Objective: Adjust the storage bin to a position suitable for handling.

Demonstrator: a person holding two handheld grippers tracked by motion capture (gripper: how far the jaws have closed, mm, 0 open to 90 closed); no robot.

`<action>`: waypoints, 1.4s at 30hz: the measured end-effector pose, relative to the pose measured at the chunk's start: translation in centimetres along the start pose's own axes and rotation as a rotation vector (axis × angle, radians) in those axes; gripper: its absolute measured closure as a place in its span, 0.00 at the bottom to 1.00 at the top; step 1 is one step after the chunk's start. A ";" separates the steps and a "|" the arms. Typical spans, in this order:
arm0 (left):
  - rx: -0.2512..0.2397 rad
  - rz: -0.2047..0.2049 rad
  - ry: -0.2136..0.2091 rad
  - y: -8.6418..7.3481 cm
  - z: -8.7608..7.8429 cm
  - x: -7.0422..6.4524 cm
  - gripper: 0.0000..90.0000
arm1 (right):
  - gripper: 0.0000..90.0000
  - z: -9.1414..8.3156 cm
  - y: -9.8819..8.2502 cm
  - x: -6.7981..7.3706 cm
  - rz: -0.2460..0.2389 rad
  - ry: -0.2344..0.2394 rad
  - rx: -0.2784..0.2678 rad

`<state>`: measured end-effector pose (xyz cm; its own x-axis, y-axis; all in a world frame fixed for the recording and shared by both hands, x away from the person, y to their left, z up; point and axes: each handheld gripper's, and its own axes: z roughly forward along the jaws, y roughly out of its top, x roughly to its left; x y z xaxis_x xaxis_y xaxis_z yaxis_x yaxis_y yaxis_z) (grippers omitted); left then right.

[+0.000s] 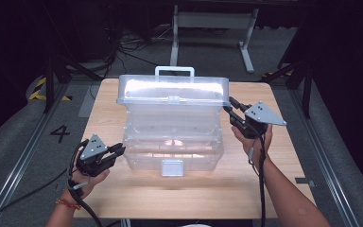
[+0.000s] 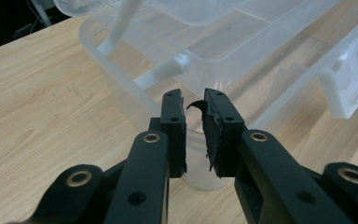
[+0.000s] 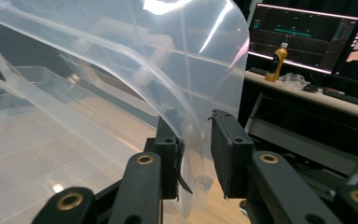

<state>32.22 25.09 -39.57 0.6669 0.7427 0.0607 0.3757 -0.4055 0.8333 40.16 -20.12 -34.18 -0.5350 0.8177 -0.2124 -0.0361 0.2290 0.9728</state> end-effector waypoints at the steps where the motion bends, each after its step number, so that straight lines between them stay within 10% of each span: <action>1: 0.000 0.000 0.000 0.0 0.0 0.0 0.87 | 0.82 0.0 0.0 0.0 0.000 0.000 0.000; 42: -0.011 0.017 -0.022 -0.1 0.4 0.4 0.79 | 0.92 2.4 1.6 -1.2 0.027 -0.084 -0.001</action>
<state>32.77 25.22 -39.86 0.6869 0.7240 0.0627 0.3576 -0.4119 0.8382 42.75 -19.43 -32.57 -0.4631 0.8651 -0.1926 -0.0236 0.2052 0.9784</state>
